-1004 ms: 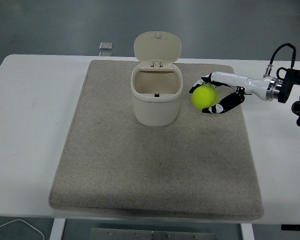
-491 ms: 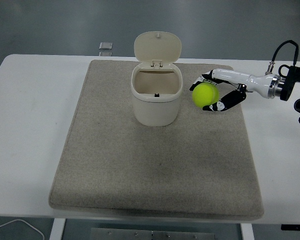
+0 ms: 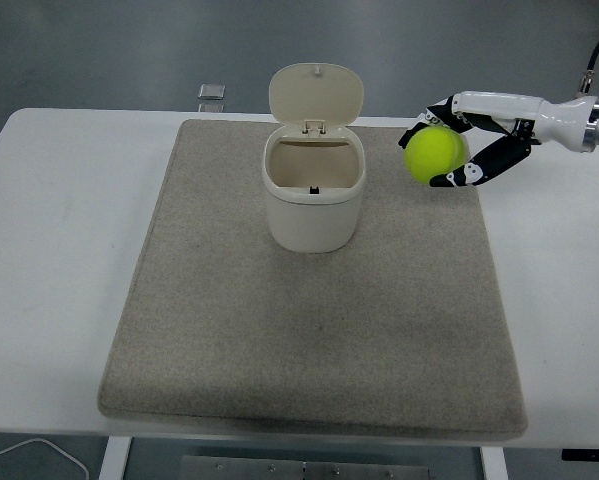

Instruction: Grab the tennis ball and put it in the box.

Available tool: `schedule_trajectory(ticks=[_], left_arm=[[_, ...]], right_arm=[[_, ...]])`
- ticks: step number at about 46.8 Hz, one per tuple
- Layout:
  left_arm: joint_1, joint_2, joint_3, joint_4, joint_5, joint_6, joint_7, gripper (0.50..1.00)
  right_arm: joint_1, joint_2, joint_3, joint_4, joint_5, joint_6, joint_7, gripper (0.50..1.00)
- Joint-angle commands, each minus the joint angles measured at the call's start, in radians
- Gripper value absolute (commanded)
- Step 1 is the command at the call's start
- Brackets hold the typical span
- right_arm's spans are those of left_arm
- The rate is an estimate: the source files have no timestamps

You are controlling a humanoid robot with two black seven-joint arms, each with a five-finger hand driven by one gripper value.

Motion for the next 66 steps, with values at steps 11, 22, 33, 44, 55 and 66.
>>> schedule_trajectory(ticks=[11,22,33,44,55,66], left_arm=[[-0.001,0.000,0.000,0.000,0.000,0.000,0.000,0.996],[-0.001,0.000,0.000,0.000,0.000,0.000,0.000,0.996],[0.001,0.000,0.000,0.000,0.000,0.000,0.000,0.996],[-0.001,0.000,0.000,0.000,0.000,0.000,0.000,0.996],[0.001,0.000,0.000,0.000,0.000,0.000,0.000,0.996],[-0.001,0.000,0.000,0.000,0.000,0.000,0.000,0.996]], right_arm=[[0.037,0.147,0.020,-0.010,0.017,-0.013,0.014,0.500],[0.062,0.203,0.017,-0.028,0.009,-0.046,0.003,0.500],[0.054,0.259,0.001,-0.059,0.000,-0.115,-0.003,0.500],[0.048,0.271,-0.003,-0.067,0.004,-0.161,-0.015,0.525],[0.039,0.274,-0.020,-0.079,0.003,-0.172,-0.015,0.694],[0.034,0.288,-0.025,-0.082,0.004,-0.172,-0.015,0.837]])
